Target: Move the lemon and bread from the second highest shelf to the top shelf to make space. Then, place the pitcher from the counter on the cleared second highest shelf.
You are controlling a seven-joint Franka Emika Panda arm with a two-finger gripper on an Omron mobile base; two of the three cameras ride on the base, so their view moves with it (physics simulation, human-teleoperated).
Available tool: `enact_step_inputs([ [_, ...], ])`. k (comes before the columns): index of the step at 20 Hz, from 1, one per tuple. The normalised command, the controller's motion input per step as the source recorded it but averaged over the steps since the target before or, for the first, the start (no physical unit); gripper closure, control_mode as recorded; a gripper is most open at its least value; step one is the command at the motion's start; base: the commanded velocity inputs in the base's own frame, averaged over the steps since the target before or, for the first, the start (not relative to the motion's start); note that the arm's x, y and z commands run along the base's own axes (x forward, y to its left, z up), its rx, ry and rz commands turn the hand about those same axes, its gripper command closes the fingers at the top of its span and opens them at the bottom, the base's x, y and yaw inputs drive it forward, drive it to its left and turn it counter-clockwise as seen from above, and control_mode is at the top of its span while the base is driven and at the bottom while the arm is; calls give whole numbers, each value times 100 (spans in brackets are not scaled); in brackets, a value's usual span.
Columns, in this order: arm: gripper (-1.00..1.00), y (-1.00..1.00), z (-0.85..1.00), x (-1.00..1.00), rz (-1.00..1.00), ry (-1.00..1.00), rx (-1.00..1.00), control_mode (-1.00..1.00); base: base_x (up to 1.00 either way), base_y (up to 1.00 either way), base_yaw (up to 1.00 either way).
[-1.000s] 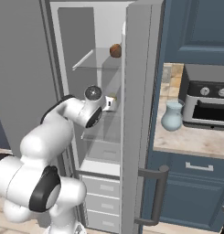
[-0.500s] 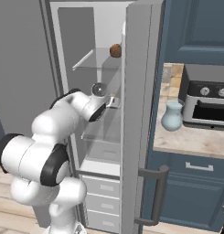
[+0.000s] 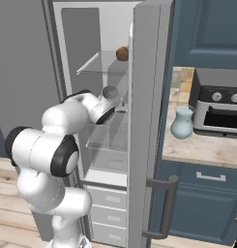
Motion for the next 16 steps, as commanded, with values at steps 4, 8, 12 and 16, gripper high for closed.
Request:
enact_step_inputs([
  [4, -100, -15, -20, 28, 0, 0, 0, -100, 0, 0, 0],
  [8, -100, -8, -17, 31, 0, 0, 0, -100, 0, 0, 0],
  [12, -100, 0, -16, 34, 1, 0, 0, -100, 0, 0, 0],
  [16, -100, 0, -17, 36, 1, 0, 0, -100, 0, 0, 0],
])
